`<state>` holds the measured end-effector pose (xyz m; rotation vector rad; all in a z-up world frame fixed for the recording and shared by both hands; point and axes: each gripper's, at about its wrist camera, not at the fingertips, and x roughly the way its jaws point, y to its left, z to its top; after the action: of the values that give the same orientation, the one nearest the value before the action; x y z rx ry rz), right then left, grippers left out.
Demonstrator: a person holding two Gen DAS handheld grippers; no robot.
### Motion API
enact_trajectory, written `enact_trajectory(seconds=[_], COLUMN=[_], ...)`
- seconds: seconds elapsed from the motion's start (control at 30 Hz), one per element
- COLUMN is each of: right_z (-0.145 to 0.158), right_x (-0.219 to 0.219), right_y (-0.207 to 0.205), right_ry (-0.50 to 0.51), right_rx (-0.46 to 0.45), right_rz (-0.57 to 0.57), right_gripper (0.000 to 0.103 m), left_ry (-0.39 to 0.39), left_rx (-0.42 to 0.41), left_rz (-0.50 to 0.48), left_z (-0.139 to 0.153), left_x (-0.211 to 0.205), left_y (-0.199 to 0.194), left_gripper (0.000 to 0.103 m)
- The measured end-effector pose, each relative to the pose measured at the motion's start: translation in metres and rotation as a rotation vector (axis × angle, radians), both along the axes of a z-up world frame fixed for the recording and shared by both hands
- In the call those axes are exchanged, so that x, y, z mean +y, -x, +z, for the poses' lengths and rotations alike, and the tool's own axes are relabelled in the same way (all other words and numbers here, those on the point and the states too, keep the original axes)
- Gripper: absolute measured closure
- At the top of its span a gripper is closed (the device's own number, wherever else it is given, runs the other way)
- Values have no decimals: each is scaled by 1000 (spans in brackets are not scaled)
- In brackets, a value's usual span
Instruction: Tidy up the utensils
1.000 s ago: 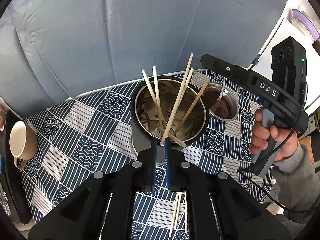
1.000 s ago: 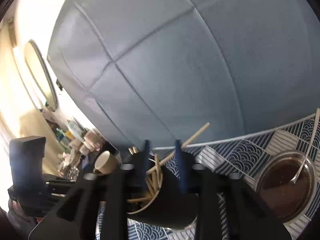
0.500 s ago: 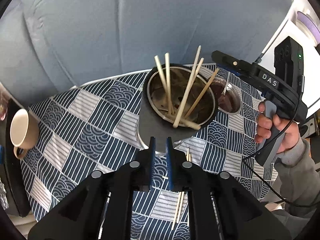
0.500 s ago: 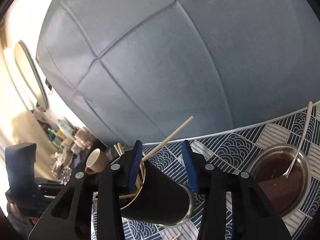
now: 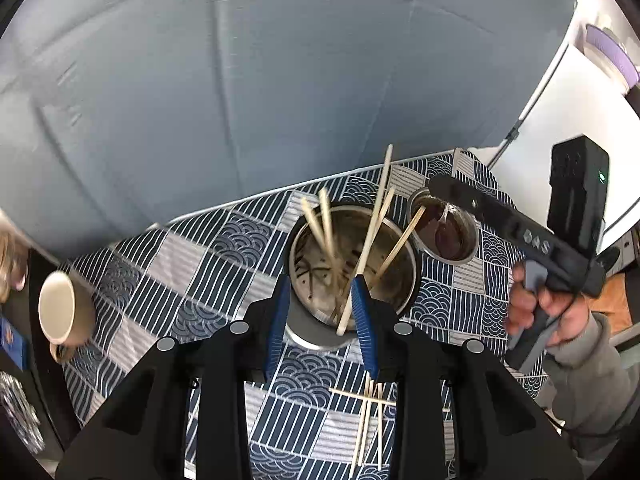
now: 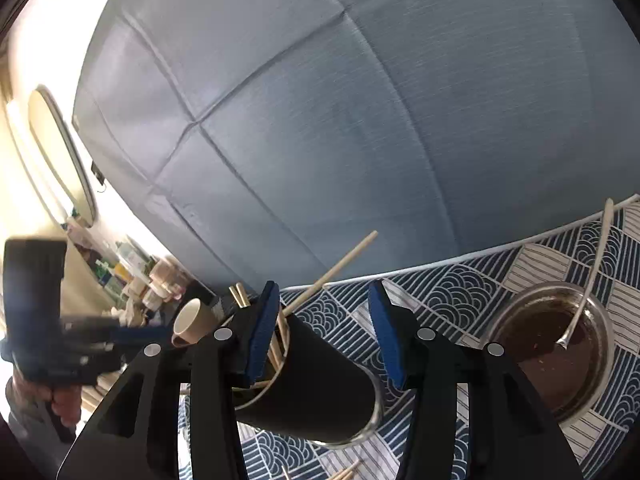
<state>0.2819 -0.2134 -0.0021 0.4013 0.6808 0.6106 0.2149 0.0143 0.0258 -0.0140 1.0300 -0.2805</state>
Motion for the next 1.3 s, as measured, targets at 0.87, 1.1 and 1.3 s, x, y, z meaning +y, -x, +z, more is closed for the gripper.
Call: enact_trajectory(seconds=[0.87,1.1,1.3], right_z=[-35,-37,-35], right_x=[-42,-45,-47], right_y=[5,6,6], right_ry=[-2,4,-2], right_rx=[91,95,97], right_rz=[-69,-71,-84], right_gripper=[51,51,51], left_ry=[40,17,-38], left_rx=[74,77,47], left_rz=[-92,-63,-81], left_z=[-42,-61,-53], left_x=[-31,-36,-35], left_y=[-50,-54,-43], left_gripper=[99,98,63])
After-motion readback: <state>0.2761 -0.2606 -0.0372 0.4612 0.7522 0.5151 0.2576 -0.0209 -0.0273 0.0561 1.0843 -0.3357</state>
